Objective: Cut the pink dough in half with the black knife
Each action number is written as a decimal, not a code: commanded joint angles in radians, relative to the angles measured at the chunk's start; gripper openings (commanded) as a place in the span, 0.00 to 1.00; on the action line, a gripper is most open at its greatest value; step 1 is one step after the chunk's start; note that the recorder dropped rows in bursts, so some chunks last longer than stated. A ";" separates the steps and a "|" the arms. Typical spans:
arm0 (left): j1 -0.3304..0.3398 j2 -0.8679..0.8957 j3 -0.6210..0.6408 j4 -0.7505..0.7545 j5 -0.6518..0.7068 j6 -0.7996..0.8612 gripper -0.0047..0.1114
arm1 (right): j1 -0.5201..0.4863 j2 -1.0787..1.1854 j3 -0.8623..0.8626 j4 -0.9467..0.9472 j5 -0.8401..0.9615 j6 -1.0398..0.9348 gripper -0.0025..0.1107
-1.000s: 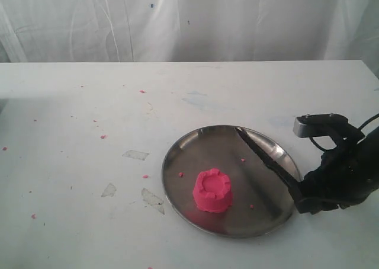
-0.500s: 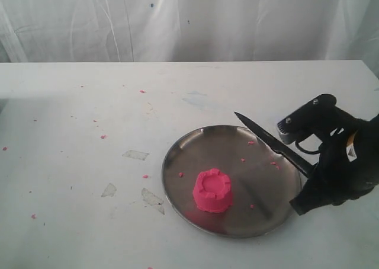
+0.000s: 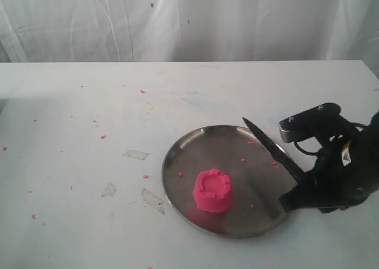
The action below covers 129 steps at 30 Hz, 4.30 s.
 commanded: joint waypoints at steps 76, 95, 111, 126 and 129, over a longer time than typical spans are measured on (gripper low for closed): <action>-0.001 -0.005 0.002 -0.003 -0.002 -0.005 0.04 | -0.423 0.470 -0.082 0.882 0.430 -0.922 0.37; -0.001 -0.005 0.002 -0.003 -0.002 -0.005 0.04 | -0.423 0.447 -0.082 0.986 0.450 -1.035 0.02; -0.001 -0.005 0.002 -0.003 -0.002 -0.005 0.04 | -0.423 0.205 -0.082 1.002 0.252 -0.932 0.02; -0.001 -0.005 -0.002 -0.649 -0.574 -0.804 0.04 | -0.423 -0.279 -0.078 1.085 0.226 -0.966 0.02; -0.001 -0.002 -0.097 -0.305 -0.719 -1.032 0.04 | -0.423 -0.332 -0.062 1.088 0.172 -0.966 0.02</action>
